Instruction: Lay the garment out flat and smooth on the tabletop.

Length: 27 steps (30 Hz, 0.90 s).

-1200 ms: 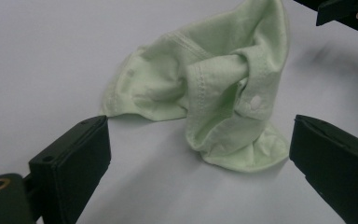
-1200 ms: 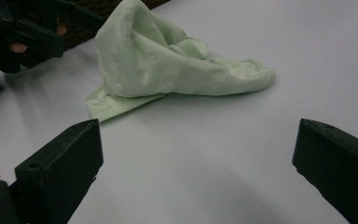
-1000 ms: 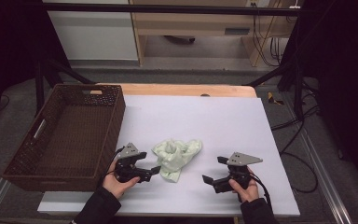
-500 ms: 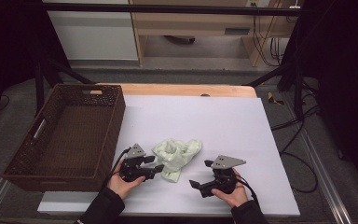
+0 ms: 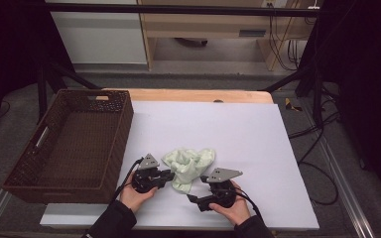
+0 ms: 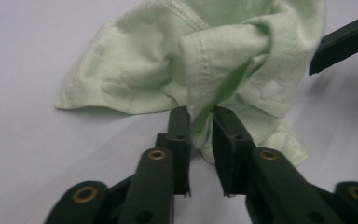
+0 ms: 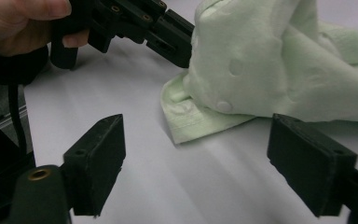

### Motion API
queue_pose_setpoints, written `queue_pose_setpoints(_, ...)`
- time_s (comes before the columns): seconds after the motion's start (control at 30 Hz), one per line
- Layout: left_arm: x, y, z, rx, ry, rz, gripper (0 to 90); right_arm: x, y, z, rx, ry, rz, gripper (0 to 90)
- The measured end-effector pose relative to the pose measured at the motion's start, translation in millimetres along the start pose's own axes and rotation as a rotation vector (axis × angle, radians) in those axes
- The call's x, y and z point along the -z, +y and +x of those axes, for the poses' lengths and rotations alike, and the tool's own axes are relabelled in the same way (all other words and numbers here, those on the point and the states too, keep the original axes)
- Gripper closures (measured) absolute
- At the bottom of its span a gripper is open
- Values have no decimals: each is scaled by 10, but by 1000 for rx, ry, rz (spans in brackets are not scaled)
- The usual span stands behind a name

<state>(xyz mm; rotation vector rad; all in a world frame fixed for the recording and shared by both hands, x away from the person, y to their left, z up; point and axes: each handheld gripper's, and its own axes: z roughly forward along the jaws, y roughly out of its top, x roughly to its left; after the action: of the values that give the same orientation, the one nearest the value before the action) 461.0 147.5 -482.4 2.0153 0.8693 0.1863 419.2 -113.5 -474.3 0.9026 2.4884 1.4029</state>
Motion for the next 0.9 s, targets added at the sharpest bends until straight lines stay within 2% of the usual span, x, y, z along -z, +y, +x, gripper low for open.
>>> queue_pose_setpoints(0.17,4,1,-21,-17,-10,2,865,-73,29,55,17,1,9,334)
queue_pose_setpoints(0.27,7,3,-23,-20,-15,-1,871,-102,50,87,20,5,10,409)
queue_pose_setpoints(0.37,17,6,-29,-26,-17,-9,875,-147,64,119,29,-10,27,471)
queue_pose_setpoints(0.5,57,25,-34,-30,-22,-34,877,-211,80,166,43,-10,49,555)
queue_pose_setpoints(0.63,90,39,-35,-29,-23,-47,878,-297,97,185,70,-41,85,617)
queue_pose_setpoints(0.77,114,53,-41,-30,-25,-57,878,-352,100,186,98,-77,103,759)
queue_pose_setpoints(0.87,134,64,-49,-29,-29,-67,879,-361,114,188,103,-83,95,880)
queue_pose_setpoints(0.9,143,69,-51,-29,-31,-69,879,-360,118,191,102,-84,94,888)
